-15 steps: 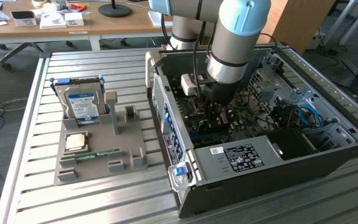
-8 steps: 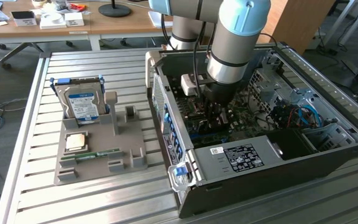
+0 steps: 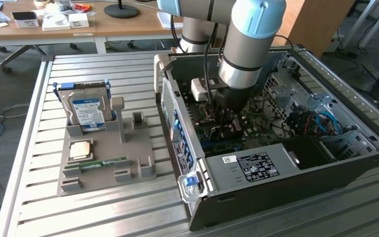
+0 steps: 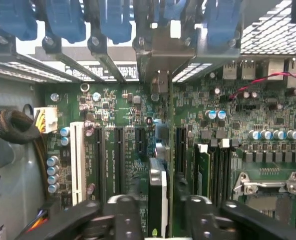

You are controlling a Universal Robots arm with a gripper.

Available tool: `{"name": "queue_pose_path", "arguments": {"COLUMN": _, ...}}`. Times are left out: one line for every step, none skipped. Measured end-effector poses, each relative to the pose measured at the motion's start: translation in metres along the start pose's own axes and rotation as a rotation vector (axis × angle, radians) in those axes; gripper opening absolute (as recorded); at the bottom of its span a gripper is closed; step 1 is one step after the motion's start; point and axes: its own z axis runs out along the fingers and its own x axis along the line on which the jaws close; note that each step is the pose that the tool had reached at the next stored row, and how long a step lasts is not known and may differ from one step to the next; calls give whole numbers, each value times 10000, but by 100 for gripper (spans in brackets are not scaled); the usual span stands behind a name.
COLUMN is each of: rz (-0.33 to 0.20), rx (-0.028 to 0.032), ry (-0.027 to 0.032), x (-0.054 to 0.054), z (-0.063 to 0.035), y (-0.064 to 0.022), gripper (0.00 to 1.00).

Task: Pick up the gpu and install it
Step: 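Insert the gpu into the slot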

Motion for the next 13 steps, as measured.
{"name": "queue_pose_path", "arguments": {"rz": 0, "rx": -1, "ry": 2, "x": 0, "z": -1, "y": 0, "gripper": 40}}
{"name": "queue_pose_path", "arguments": {"rz": 0, "rx": 0, "ry": 0, "x": 0, "z": 0, "y": 0, "gripper": 45}}
{"name": "queue_pose_path", "arguments": {"rz": 0, "rx": -1, "ry": 1, "x": 0, "z": 0, "y": 0, "gripper": 51}}
{"name": "queue_pose_path", "arguments": {"rz": 0, "rx": -1, "ry": 2, "x": 0, "z": -1, "y": 0, "gripper": 51}}
{"name": "queue_pose_path", "arguments": {"rz": 0, "rx": -1, "ry": 1, "x": 0, "z": -1, "y": 0, "gripper": 57}}
{"name": "queue_pose_path", "arguments": {"rz": -1, "rx": -1, "ry": 2, "x": 0, "z": -1, "y": 0, "gripper": 57}}
{"name": "queue_pose_path", "arguments": {"rz": 0, "rx": -1, "ry": 2, "x": 0, "z": -1, "y": 0, "gripper": 64}}
{"name": "queue_pose_path", "arguments": {"rz": 0, "rx": -1, "ry": 1, "x": 0, "z": -1, "y": 0, "gripper": 64}}
{"name": "queue_pose_path", "arguments": {"rz": -1, "rx": -1, "ry": 2, "x": 0, "z": -1, "y": 0, "gripper": 64}}
{"name": "queue_pose_path", "arguments": {"rz": 0, "rx": -1, "ry": 1, "x": 0, "z": -1, "y": 0, "gripper": 64}}
{"name": "queue_pose_path", "arguments": {"rz": 0, "rx": -1, "ry": 2, "x": 0, "z": -1, "y": 0, "gripper": 64}}
{"name": "queue_pose_path", "arguments": {"rz": -1, "rx": -1, "ry": 1, "x": 0, "z": -3, "y": 0, "gripper": 64}}
{"name": "queue_pose_path", "arguments": {"rz": 0, "rx": -3, "ry": 6, "x": 1, "z": -10, "y": 0, "gripper": 64}}
